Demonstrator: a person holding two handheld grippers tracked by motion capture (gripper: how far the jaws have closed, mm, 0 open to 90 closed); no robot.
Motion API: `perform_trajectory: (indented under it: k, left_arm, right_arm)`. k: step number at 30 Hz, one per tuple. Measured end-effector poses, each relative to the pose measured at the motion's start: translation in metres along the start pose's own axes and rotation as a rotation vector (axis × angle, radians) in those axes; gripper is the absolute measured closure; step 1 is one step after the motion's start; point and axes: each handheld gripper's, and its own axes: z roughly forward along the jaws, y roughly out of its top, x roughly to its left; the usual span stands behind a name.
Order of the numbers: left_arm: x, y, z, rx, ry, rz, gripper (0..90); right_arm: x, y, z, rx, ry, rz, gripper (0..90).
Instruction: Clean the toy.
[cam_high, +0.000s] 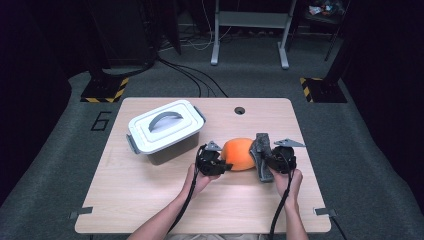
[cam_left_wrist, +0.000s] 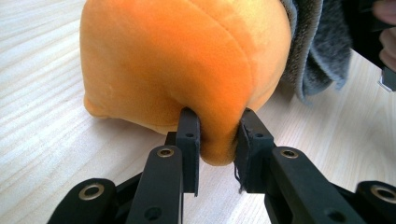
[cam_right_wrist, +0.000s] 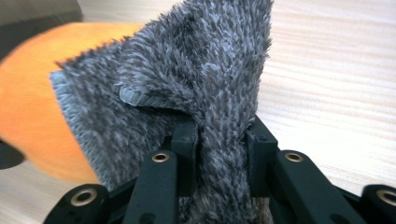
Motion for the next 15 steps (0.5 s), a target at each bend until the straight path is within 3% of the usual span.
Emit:
perform_trajectory:
  k: [3,5,8,11,15]
  left_arm:
    - [0.002,-0.001,0.0,-0.001,0.0,0.009,73.5]
    - [0.001,-0.001,0.0,-0.001,-0.006,0.001,73.5]
    - [0.002,-0.001,0.0,0.004,-0.003,0.021,73.5]
    - [0.002,-0.001,0.0,0.002,-0.002,0.023,73.5]
    - [0.003,-0.002,-0.001,0.002,-0.003,0.016,73.5]
  right_arm:
    - [0.008,0.004,-0.01,-0.037,0.028,-0.011,69.9]
    - [0.019,0.008,-0.017,-0.059,0.046,-0.04,69.9]
    - [0.039,0.015,-0.023,-0.086,0.088,-0.082,69.9]
    - [0.062,0.019,-0.02,-0.073,0.129,-0.151,69.8]
    - [0.077,0.019,-0.009,-0.037,0.138,-0.197,69.9]
